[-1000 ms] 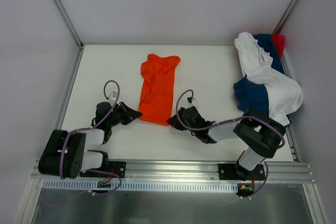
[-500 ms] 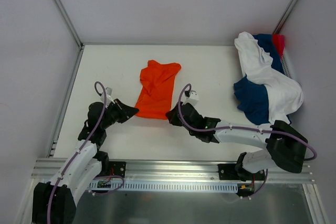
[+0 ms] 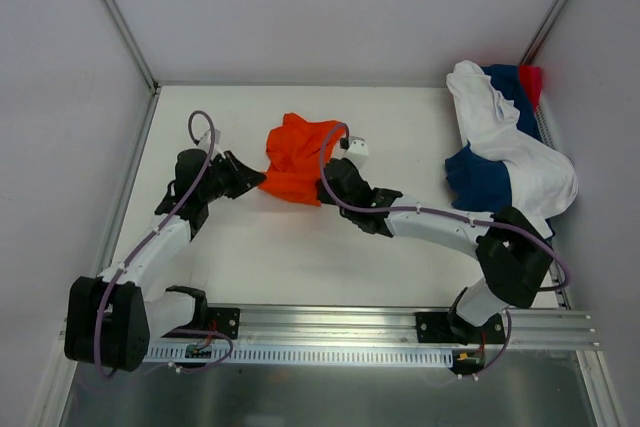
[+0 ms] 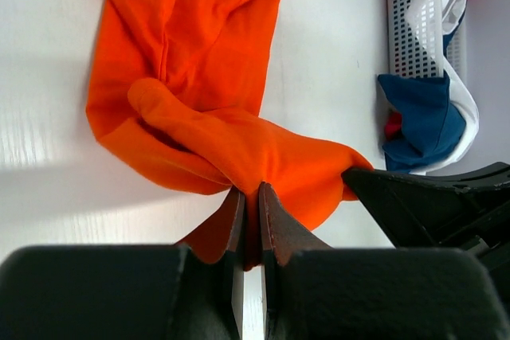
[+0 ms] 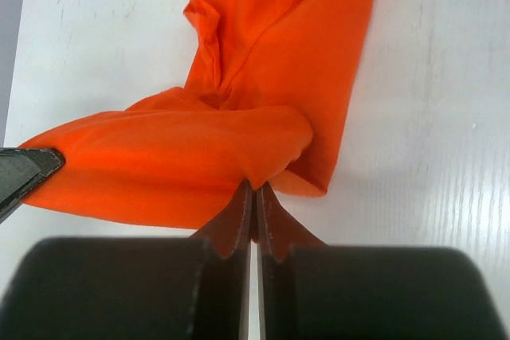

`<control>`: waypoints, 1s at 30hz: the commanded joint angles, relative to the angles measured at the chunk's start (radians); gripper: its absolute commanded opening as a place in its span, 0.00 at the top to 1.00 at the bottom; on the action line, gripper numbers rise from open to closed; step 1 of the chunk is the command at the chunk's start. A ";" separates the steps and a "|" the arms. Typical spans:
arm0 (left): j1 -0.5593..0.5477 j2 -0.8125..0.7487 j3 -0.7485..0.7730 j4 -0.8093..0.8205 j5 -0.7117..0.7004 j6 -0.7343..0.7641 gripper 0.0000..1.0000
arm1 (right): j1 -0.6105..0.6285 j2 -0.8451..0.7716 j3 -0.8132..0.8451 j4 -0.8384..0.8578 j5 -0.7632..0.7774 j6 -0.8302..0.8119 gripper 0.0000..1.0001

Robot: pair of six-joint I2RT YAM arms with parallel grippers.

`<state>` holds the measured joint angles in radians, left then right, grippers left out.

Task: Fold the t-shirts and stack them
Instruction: Fold the long partially folded tshirt into a neat square

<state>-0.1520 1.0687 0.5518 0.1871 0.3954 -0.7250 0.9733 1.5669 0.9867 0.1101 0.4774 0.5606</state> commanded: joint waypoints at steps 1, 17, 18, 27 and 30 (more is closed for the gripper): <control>-0.003 0.086 0.103 0.064 -0.018 0.049 1.00 | -0.050 0.037 0.088 -0.043 0.001 -0.076 1.00; -0.003 0.693 0.555 0.202 0.100 0.045 1.00 | -0.275 0.323 0.381 -0.049 -0.181 -0.153 1.00; -0.003 0.721 0.607 0.206 0.108 0.044 1.00 | -0.286 0.340 0.414 -0.047 -0.190 -0.153 1.00; 0.000 1.026 0.914 0.207 0.189 0.068 1.00 | -0.412 0.600 0.644 -0.029 -0.302 -0.140 1.00; 0.000 1.105 0.979 0.207 0.192 0.075 0.99 | -0.439 0.657 0.705 -0.027 -0.313 -0.142 1.00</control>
<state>-0.1509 2.1166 1.4433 0.3580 0.5411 -0.6861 0.5606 2.1887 1.6131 0.0689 0.1982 0.4282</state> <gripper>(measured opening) 0.044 0.019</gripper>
